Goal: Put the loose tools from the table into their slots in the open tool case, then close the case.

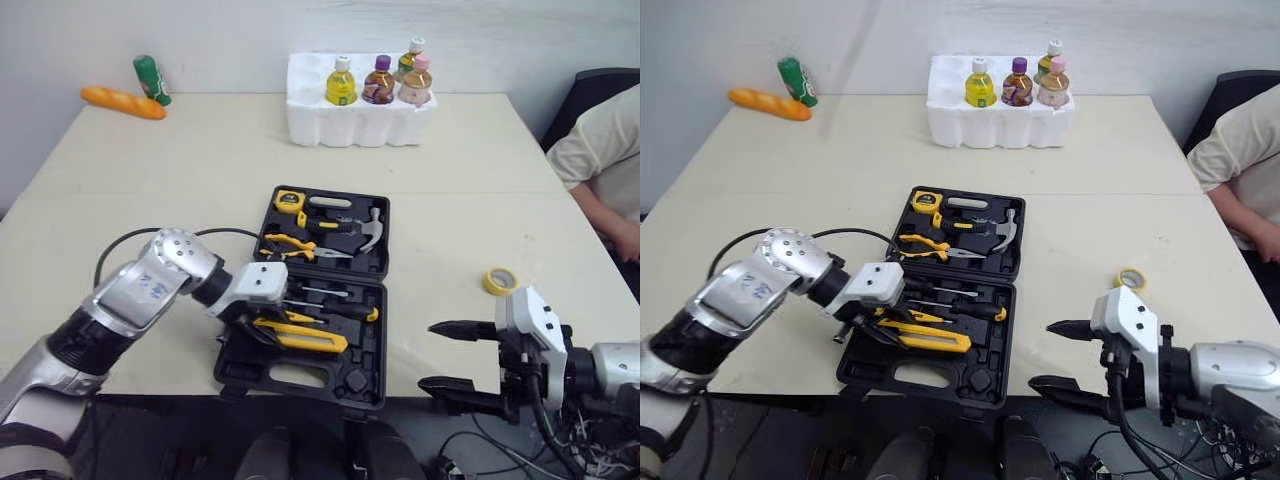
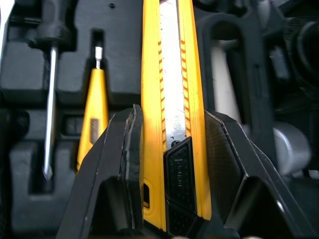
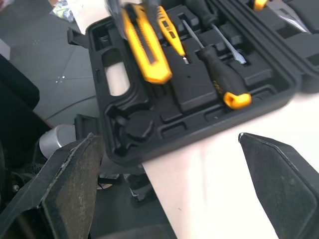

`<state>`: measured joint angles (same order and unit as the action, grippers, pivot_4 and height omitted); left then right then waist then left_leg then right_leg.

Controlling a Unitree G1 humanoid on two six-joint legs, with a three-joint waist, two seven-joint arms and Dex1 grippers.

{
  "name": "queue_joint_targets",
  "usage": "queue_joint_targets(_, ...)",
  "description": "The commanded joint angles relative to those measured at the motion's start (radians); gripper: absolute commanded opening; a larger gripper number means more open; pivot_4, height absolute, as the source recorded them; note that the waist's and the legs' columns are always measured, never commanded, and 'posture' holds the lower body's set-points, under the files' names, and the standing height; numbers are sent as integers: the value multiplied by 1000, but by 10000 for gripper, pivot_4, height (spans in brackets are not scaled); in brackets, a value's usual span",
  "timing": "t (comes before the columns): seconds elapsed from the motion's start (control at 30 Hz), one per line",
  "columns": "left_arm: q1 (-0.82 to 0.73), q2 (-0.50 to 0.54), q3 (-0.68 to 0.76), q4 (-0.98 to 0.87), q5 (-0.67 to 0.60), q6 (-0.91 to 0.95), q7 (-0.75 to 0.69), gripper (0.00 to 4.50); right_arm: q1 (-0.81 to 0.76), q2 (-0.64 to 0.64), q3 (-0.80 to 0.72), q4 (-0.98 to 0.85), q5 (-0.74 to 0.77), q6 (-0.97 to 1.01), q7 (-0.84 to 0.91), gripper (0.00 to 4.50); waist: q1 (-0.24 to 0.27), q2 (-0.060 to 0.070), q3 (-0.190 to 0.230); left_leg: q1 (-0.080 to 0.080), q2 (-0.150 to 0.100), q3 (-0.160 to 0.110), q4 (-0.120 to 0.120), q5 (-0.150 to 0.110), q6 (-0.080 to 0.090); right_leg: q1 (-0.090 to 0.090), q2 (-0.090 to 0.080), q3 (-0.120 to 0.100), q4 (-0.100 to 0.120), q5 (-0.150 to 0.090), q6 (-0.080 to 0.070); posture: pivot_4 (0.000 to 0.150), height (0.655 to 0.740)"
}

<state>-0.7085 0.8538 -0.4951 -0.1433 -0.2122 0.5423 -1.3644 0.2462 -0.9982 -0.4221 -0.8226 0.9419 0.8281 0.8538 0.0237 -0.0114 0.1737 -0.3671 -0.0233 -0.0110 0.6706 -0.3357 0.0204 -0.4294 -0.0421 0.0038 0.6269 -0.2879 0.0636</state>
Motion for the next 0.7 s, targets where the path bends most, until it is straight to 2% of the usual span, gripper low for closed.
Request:
queue_joint_targets(0.03,-7,0,-16,12,47,-47,-36,12950,25,16,-38,-49,19,-10,-24,45000,-1,0,0,0,0,0,0,0,0,0,0,0,0,0,0,1500,7367)
queue_joint_targets(0.2,33,6,-32,-4,43,-26,-89,12950,63,15,-71,-60,23,-7,-30,45000,0,0,0,0,0,0,2,0,0,0,0,0,0,0,0,1500,7367)
queue_joint_targets(0.27,35,-9,-6,6,17,6,-89,23541,74,7,-86,-57,27,-4,-23,45000,-2,0,0,0,0,0,2,0,1,1,0,0,1,0,0,1500,7367)
queue_joint_targets(0.37,31,-24,18,18,6,20,-84,36672,86,4,-102,-56,52,1,-10,45000,-2,0,0,0,0,0,2,0,1,1,0,0,1,0,0,1500,7367)
queue_joint_targets(0.43,35,-12,42,24,-1,-40,-113,44738,89,5,-112,-55,70,2,-8,45000,0,0,0,0,0,0,3,0,1,1,0,0,1,0,0,1500,7367)
queue_joint_targets(0.53,49,-11,124,34,-89,-117,-186,44738,88,0,-125,-51,85,5,-5,45000,-2,0,0,0,0,0,4,0,1,1,0,0,1,0,0,1500,7367)
queue_joint_targets(0.7,105,-85,217,124,-160,-201,-155,44738,81,-7,-132,-39,112,8,-5,45000,0,0,0,0,0,-1,6,-1,2,1,0,-1,1,0,0,1500,7367)
